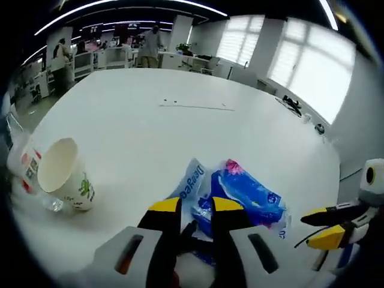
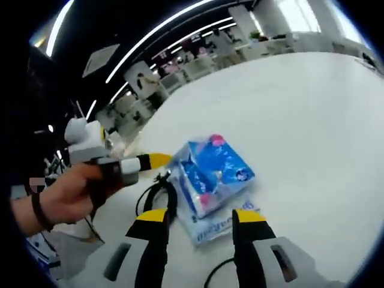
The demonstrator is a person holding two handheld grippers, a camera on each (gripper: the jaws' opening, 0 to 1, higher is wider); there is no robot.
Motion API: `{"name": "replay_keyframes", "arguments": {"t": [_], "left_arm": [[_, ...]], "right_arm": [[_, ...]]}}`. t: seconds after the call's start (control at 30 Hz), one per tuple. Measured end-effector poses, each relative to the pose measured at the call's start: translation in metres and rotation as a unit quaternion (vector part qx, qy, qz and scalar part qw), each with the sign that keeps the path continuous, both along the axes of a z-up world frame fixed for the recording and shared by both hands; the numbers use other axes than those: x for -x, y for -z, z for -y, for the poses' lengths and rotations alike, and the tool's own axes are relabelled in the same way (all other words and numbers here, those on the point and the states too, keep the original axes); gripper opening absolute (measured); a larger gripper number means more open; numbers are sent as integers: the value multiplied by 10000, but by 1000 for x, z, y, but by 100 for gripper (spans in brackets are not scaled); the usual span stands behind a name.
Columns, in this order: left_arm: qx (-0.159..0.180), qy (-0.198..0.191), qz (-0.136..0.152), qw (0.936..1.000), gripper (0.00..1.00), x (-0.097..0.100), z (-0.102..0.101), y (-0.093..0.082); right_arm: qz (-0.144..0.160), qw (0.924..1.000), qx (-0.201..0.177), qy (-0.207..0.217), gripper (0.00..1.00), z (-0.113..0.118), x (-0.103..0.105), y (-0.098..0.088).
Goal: Arrange the tabletop items into an orderly group along one side of the table until the central work area is clear of visible clutter.
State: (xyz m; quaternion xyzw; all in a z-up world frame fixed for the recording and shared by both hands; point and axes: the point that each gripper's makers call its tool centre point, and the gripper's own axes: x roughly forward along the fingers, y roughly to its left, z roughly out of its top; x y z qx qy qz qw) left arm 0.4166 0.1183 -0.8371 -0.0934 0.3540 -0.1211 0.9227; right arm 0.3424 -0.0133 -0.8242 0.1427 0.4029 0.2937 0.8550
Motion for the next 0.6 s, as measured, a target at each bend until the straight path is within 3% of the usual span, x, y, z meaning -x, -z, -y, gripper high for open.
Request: {"name": "replay_keyframes", "arguments": {"t": [0.07, 0.17, 0.33, 0.53, 0.6], "left_arm": [[-88, 32, -64, 9999, 15, -2, 5, 2], [43, -19, -129, 9999, 15, -5, 7, 11], [53, -62, -247, 9997, 16, -5, 11, 19], [209, -45, -389, 9990, 15, -11, 11, 31], [326, -63, -418, 9986, 10, -9, 15, 32]], "right_arm": [[-38, 10000, 35, -36, 41, -6, 1, 0], [-138, 9999, 38, 28, 40, -9, -2, 4], [-681, 9959, -252, 537, 33, -14, -6, 16], [-842, 9940, -233, 660, 31, -18, -11, 25], [-836, 9943, -70, 650, 22, -16, -14, 27]]}}
